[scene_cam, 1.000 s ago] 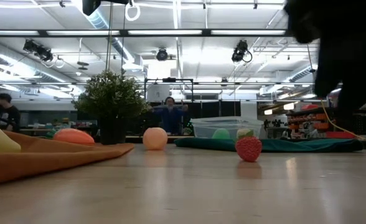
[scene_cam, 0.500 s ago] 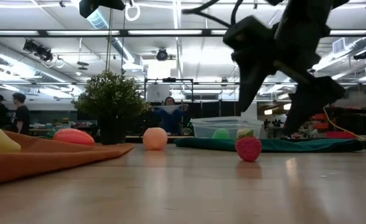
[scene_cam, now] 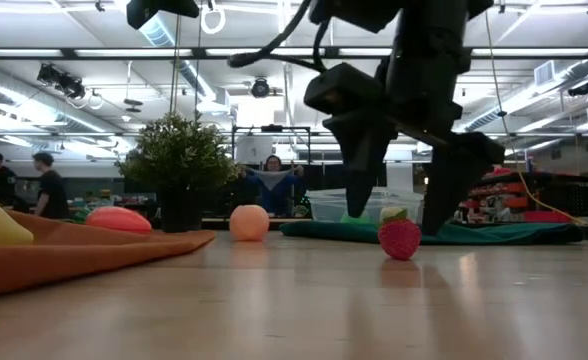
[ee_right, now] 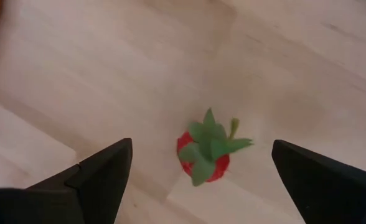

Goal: Pick and placing Produce into tupperware
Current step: Put the strawberry into the transparent bin

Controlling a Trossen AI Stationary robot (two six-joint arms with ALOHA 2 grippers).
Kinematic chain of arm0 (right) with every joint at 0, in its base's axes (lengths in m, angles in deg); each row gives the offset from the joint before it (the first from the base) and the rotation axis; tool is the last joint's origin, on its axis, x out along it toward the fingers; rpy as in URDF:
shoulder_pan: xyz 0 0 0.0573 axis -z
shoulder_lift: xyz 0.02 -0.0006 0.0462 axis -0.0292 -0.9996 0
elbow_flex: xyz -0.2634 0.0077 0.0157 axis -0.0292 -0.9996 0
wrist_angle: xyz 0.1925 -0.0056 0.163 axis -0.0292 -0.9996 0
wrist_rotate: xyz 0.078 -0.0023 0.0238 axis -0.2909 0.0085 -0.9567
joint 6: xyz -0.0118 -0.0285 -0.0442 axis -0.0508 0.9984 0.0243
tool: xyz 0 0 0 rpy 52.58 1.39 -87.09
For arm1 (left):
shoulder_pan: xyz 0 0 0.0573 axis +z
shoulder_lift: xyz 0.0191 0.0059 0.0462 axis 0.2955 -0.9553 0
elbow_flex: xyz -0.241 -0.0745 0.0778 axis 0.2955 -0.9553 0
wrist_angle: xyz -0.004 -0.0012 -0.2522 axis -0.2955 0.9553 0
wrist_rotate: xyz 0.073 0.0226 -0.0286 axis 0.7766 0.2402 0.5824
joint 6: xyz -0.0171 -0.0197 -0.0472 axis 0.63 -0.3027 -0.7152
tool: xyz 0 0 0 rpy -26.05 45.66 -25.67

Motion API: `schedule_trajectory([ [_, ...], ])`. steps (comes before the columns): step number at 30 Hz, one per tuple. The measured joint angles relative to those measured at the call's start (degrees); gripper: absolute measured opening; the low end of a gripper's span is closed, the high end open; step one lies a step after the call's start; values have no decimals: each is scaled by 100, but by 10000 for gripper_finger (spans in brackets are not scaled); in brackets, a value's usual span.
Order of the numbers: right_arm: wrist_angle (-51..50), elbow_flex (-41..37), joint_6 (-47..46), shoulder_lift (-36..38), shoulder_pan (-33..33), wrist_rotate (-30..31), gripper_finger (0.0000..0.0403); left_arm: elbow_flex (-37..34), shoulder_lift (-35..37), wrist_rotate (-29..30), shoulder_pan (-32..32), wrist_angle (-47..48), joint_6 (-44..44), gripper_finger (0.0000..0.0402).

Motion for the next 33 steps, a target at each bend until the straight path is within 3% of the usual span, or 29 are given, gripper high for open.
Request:
schedule_trajectory([
  [10,-459,462,-209,-558,-3,-305,331,-1,0,-2,-1,-1,-2,17],
  [33,-478,457,-195,-523,33,-349,195,-2,0,0,0,-3,-4,24],
])
